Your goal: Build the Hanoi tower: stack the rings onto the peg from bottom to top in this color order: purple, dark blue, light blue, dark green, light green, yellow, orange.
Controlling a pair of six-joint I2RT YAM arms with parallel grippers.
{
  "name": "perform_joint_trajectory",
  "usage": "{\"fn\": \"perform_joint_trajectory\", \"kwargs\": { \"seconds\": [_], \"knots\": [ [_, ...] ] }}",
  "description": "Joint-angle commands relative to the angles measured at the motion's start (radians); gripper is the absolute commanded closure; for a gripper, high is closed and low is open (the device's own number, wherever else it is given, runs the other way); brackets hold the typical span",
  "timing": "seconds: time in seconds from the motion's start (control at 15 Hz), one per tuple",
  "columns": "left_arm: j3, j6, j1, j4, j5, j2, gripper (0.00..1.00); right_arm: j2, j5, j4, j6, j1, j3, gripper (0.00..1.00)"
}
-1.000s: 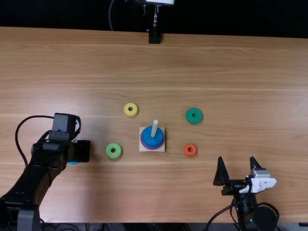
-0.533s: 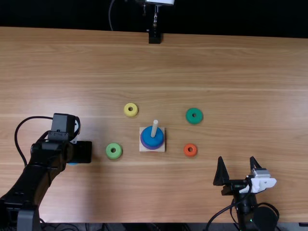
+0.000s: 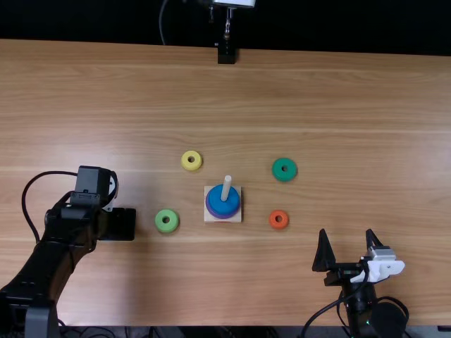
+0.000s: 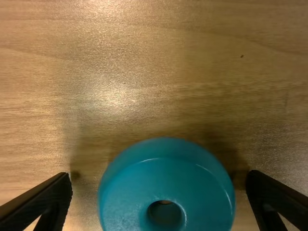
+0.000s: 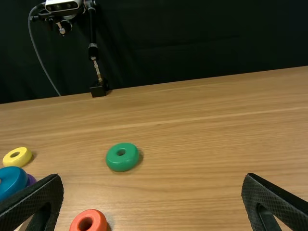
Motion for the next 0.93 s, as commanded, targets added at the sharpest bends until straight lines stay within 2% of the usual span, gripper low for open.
{"fn": "perform_joint_trajectory", "kwargs": {
  "seconds": [0.0,0.07,0.13,0.27,0.33,0.4,0.47,0.6,0.73,0.87],
  "knots": [
    [-0.007,0.007,0.007,-0.011,-0.014,0.013,0.4,-0.013,-0.002,-0.015,-0.001,-0.009,-0.009,0.0],
    [-0.007,0.007,0.007,-0.011,-0.014,0.013,0.55,-0.013,-0.002,-0.017,-0.001,-0.009,-0.009,0.0],
    [-0.007,0.007,0.007,-0.011,-0.014,0.013,0.62,-0.013,-0.002,-0.017,-0.001,-0.009,-0.009,0.0],
    [-0.007,0.007,0.007,-0.011,-0.014,0.015,0.65,-0.013,-0.002,-0.017,-0.001,-0.009,-0.009,0.0],
    [-0.006,0.007,0.007,-0.011,-0.014,0.015,0.75,-0.013,-0.002,-0.017,-0.001,-0.009,-0.009,0.0],
    [0.003,0.008,0.006,-0.011,-0.014,0.015,0.9,-0.013,-0.002,-0.017,-0.001,-0.009,-0.009,0.0],
    [0.022,0.008,0.003,-0.011,-0.016,0.015,0.98,-0.013,-0.002,-0.017,-0.001,-0.009,-0.009,0.0],
    [0.1,0.007,-0.002,-0.022,-0.016,0.016,0.99,-0.013,-0.002,-0.017,-0.001,-0.009,-0.009,0.0],
    [0.192,0.007,-0.042,-0.033,-0.018,0.015,1.0,-0.013,-0.002,-0.017,-0.001,-0.009,-0.009,0.0],
    [0.309,-0.004,-0.073,-0.131,-0.018,0.018,1.0,-0.013,-0.002,-0.017,-0.001,-0.009,-0.009,0.0]
  ]
}}
